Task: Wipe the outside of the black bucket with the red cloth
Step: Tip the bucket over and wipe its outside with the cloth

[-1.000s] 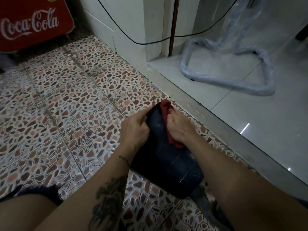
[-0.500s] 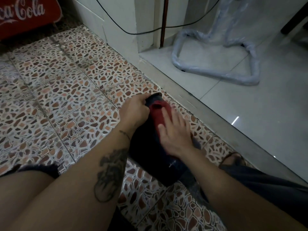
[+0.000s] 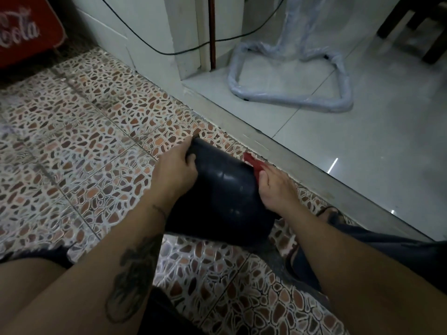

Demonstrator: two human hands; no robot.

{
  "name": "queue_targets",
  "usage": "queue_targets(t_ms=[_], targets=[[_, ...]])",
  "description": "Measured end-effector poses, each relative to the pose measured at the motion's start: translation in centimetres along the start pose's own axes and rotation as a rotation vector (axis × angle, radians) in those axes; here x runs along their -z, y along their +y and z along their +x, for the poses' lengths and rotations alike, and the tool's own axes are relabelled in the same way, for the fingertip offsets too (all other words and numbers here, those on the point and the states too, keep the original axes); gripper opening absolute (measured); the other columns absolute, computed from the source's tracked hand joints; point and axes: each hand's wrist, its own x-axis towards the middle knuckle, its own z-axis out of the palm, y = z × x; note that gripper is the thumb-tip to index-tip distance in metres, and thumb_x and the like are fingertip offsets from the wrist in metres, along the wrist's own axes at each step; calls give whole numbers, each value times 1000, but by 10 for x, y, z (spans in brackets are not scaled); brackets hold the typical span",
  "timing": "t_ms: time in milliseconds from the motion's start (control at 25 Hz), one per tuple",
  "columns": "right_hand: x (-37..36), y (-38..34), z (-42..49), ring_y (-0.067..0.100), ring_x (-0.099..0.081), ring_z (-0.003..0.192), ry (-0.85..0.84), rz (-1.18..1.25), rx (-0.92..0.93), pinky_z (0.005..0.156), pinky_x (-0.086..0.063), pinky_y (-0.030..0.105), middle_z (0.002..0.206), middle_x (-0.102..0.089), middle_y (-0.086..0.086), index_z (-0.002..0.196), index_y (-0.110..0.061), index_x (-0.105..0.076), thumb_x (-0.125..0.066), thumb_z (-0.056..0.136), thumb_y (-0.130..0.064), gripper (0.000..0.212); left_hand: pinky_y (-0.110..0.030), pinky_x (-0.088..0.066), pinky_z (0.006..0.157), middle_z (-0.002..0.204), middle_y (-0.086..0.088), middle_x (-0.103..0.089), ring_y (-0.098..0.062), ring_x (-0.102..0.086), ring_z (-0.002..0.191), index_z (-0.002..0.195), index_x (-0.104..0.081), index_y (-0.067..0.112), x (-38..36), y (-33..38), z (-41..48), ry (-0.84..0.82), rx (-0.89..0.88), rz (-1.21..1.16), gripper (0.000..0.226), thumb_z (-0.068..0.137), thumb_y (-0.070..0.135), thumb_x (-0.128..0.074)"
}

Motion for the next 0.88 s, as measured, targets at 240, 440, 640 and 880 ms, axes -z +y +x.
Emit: queue_targets(t_ms=[240, 440, 640, 880], targets=[[-18, -50, -29, 25, -11, 155, 59, -143, -82, 123, -2, 58, 169, -18, 2, 157, -28, -26, -11, 99, -48, 63, -38, -34, 109, 145, -4, -51, -25, -47, 129, 147, -39, 31, -8, -18, -28, 33, 6, -185, 48, 100, 18, -39], [-44, -89, -82, 23, 11, 156, 100, -90, 192, 122, 9, 55, 171, 8, 1, 162, -27, -5, -22, 97, -46, 69, -41, -35, 108, 144, -13, -51, -32, -47, 129, 149, -39, 26, -11, -7, -11, -30, 160, -194, 50, 100, 15, -39], [-50, -48, -112, 19, 18, 154, 136, -103, 124, 123, 9, 54, 170, 13, 0, 161, -30, 2, -28, 97, -44, 72, -42, -35, 111, 145, -13, -50, -33, -45, 131, 148, -41, 29, -10, -6, -9, -28, 173, -235, 49, 101, 18, -40], [-29, -42, -65, 24, 3, 156, 185, -75, -109, 121, 10, 57, 171, -6, 6, 161, -25, -14, -19, 96, -50, 70, -44, -33, 113, 145, -9, -51, -31, -45, 131, 150, -39, 28, -13, -6, -15, 23, 140, -229, 47, 102, 26, -40]])
